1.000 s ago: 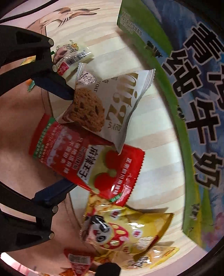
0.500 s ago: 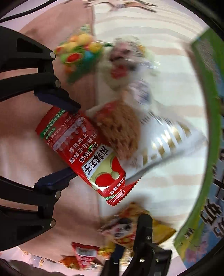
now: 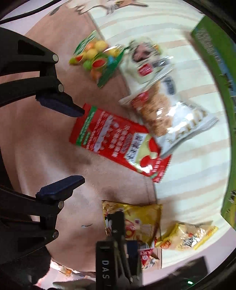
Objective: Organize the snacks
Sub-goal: 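Grasp the red spicy strip packet with the left tool while the right tool grasps the yellow GUOBA panda bag, then carry the red packet and yellow GUOBA bag into the box and open both tools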
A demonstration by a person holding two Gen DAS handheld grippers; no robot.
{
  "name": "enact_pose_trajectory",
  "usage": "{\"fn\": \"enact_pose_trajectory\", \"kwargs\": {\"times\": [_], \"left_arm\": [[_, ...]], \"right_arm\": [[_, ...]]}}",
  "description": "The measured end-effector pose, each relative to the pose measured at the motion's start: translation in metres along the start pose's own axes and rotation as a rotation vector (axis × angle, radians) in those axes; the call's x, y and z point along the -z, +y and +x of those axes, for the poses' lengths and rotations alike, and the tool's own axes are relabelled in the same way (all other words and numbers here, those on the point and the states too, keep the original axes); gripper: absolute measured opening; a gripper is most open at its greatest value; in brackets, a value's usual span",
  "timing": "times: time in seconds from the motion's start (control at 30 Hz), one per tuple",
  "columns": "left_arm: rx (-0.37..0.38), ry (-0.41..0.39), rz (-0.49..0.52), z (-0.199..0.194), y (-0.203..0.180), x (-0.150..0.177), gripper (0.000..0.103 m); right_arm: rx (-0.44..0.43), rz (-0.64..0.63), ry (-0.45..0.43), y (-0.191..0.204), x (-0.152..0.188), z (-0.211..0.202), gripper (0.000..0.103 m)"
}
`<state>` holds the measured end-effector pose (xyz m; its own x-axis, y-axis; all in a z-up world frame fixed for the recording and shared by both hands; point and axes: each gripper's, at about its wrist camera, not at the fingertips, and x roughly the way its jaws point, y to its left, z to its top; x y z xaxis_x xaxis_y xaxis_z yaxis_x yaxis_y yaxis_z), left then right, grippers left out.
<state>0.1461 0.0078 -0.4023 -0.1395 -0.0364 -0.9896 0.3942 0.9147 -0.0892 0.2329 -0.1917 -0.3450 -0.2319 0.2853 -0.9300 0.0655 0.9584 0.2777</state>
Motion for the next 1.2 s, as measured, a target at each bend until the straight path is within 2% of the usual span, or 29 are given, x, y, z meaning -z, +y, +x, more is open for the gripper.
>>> {"fn": "enact_pose_trajectory", "kwargs": {"times": [0.1, 0.2, 0.27, 0.37, 0.43, 0.47, 0.53, 0.57, 0.7, 0.8, 0.87, 0.97, 1.03, 1.13, 1.2], "left_arm": [[-0.037, -0.019, 0.014, 0.004, 0.003, -0.021, 0.065], [-0.025, 0.000, 0.030, 0.020, 0.002, -0.040, 0.065], [-0.044, 0.045, 0.046, 0.035, -0.001, -0.048, 0.065], [-0.064, 0.051, 0.038, 0.045, -0.008, -0.055, 0.065], [-0.022, 0.054, 0.001, 0.045, -0.014, -0.063, 0.066], [0.027, 0.058, -0.018, 0.044, -0.019, -0.065, 0.066], [0.101, 0.070, -0.033, 0.042, -0.028, -0.071, 0.065], [0.111, 0.070, -0.034, 0.042, -0.031, -0.070, 0.065], [0.056, 0.061, -0.032, 0.050, -0.038, -0.075, 0.065], [0.022, 0.025, -0.028, 0.051, -0.044, -0.094, 0.065], [0.011, -0.011, -0.034, 0.048, -0.046, -0.093, 0.063], [-0.001, -0.043, -0.076, 0.042, -0.047, -0.085, 0.049], [0.008, -0.049, -0.127, 0.040, -0.039, -0.075, 0.048], [0.000, -0.031, -0.213, 0.041, -0.026, -0.057, 0.048], [0.017, -0.018, -0.267, 0.043, -0.020, -0.048, 0.048]], "right_arm": [[-0.044, 0.063, -0.037, -0.008, 0.002, 0.000, 0.077], [-0.066, 0.102, -0.069, -0.024, 0.008, -0.002, 0.077], [-0.081, 0.127, -0.090, -0.035, 0.010, -0.007, 0.077], [-0.090, 0.145, -0.114, -0.053, 0.014, -0.016, 0.076], [-0.077, 0.146, -0.122, -0.061, 0.018, -0.022, 0.072], [-0.079, 0.149, -0.124, -0.062, 0.020, -0.021, 0.070], [-0.092, 0.162, -0.124, -0.058, 0.022, -0.021, 0.070], [-0.097, 0.171, -0.126, -0.064, 0.027, -0.025, 0.070], [-0.116, 0.210, -0.137, -0.084, 0.038, -0.029, 0.070], [-0.130, 0.234, -0.145, -0.100, 0.046, -0.035, 0.070], [-0.126, 0.237, -0.158, -0.105, 0.048, -0.039, 0.070], [-0.126, 0.246, -0.165, -0.108, 0.053, -0.045, 0.070], [-0.123, 0.254, -0.178, -0.110, 0.057, -0.048, 0.070], [-0.047, 0.252, -0.237, -0.106, 0.061, -0.053, 0.070], [-0.035, 0.247, -0.254, -0.103, 0.065, -0.054, 0.070]]}}
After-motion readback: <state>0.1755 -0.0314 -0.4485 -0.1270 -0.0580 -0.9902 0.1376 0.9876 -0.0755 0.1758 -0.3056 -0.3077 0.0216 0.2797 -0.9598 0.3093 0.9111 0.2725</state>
